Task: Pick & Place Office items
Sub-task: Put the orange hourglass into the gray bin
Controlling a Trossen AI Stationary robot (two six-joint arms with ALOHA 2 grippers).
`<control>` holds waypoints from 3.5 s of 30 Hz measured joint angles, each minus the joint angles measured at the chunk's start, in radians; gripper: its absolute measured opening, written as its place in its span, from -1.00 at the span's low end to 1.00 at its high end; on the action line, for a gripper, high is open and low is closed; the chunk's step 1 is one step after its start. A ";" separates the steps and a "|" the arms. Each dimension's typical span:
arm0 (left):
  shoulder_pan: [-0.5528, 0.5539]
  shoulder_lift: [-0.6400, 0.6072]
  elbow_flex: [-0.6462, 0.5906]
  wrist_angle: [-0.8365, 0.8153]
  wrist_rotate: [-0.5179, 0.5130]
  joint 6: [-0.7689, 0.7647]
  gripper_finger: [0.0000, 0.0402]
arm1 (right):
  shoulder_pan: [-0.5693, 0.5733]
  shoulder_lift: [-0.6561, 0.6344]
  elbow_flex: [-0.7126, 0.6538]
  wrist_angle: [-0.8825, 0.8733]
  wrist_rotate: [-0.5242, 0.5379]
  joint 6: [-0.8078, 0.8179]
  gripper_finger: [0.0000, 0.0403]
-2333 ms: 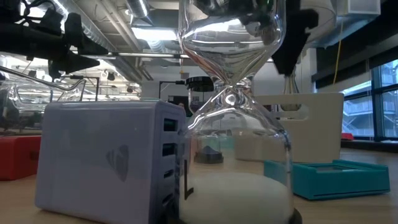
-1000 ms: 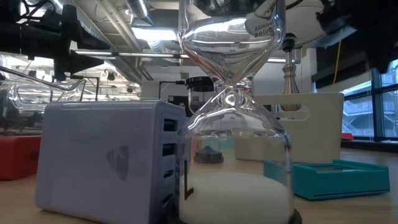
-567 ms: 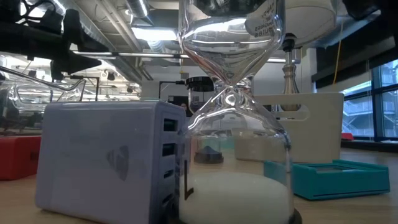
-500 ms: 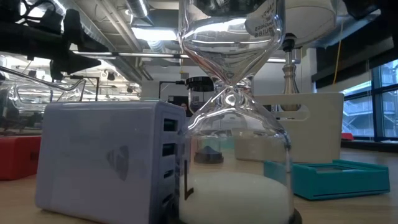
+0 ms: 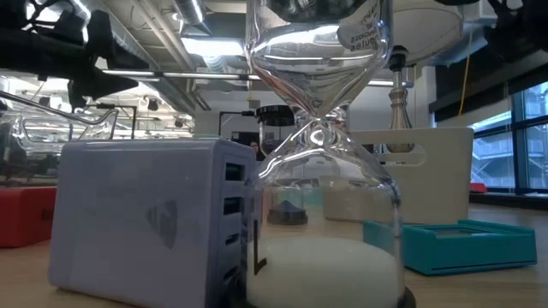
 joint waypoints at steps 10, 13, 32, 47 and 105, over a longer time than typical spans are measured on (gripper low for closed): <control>0.000 0.000 0.000 0.034 -0.001 0.063 0.25 | 0.047 0.000 -0.028 0.075 -0.064 0.072 0.66; 0.000 0.000 0.000 0.036 -0.012 0.063 0.25 | 0.064 0.000 -0.028 0.075 -0.069 0.088 0.66; 0.000 0.000 0.000 0.041 -0.046 0.064 0.25 | 0.088 0.064 -0.028 0.075 -0.102 0.079 0.49; 0.000 0.000 0.000 0.041 -0.047 0.063 0.25 | 0.073 0.065 -0.015 0.046 -0.121 0.023 0.05; 0.000 0.000 0.000 -0.029 -0.031 -0.018 0.25 | -0.462 0.387 0.367 0.004 0.206 -1.057 0.06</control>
